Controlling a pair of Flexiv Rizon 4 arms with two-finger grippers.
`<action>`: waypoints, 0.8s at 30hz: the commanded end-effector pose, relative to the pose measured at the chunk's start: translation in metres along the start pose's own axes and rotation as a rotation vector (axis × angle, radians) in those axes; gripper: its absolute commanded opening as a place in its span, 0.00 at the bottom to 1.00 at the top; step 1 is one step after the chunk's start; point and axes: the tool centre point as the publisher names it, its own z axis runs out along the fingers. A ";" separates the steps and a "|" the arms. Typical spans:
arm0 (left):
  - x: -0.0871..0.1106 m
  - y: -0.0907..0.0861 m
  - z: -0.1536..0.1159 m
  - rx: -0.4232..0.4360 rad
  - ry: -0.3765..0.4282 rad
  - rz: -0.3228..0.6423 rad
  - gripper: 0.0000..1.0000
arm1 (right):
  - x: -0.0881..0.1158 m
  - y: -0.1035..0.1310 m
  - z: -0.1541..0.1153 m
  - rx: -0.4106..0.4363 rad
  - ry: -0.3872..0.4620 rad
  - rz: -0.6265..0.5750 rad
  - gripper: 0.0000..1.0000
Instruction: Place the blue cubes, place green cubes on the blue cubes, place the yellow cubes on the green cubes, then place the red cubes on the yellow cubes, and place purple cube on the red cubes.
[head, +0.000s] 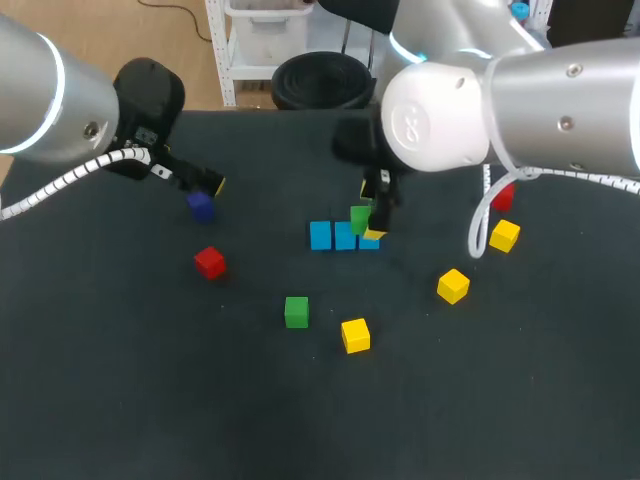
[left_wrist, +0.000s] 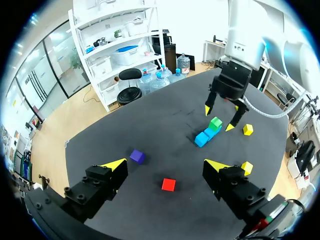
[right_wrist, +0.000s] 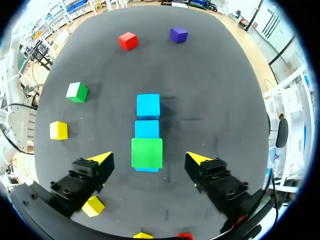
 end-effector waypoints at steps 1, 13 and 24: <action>0.000 0.001 0.000 0.003 -0.002 0.000 1.00 | 0.004 0.001 -0.009 0.027 -0.006 -0.002 1.00; 0.000 0.001 0.000 0.003 -0.002 0.000 1.00 | 0.047 -0.007 -0.086 0.164 -0.240 0.100 1.00; 0.000 0.001 0.000 0.003 -0.002 0.000 1.00 | 0.086 -0.009 -0.141 0.348 -0.409 0.168 1.00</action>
